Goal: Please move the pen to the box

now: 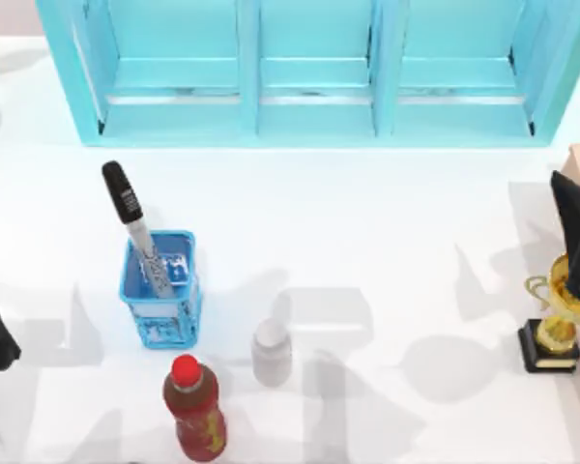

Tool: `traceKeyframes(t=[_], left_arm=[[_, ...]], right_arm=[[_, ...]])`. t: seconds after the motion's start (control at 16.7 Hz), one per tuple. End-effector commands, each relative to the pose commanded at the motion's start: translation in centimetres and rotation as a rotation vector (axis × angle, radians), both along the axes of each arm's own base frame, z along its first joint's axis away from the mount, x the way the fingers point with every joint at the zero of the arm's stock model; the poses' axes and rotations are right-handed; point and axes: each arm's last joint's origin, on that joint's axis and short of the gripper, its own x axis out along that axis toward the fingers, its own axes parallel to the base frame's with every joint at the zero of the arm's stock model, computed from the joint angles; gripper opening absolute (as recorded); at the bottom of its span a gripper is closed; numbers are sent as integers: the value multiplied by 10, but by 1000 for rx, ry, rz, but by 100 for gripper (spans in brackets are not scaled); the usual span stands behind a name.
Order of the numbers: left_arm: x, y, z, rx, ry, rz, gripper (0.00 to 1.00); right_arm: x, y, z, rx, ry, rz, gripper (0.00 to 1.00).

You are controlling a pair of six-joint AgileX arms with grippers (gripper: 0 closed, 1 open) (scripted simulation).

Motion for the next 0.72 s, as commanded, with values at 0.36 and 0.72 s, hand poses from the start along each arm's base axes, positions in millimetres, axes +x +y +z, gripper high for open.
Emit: traceKeyframes(t=[0.36,0.72], left_arm=[[0,0,0,0,0,0,100],[0,0,0,0,0,0,100]], right_arm=[[70,118,5,-21,196,269,100],[83,231,-48,-90,345,456,100]])
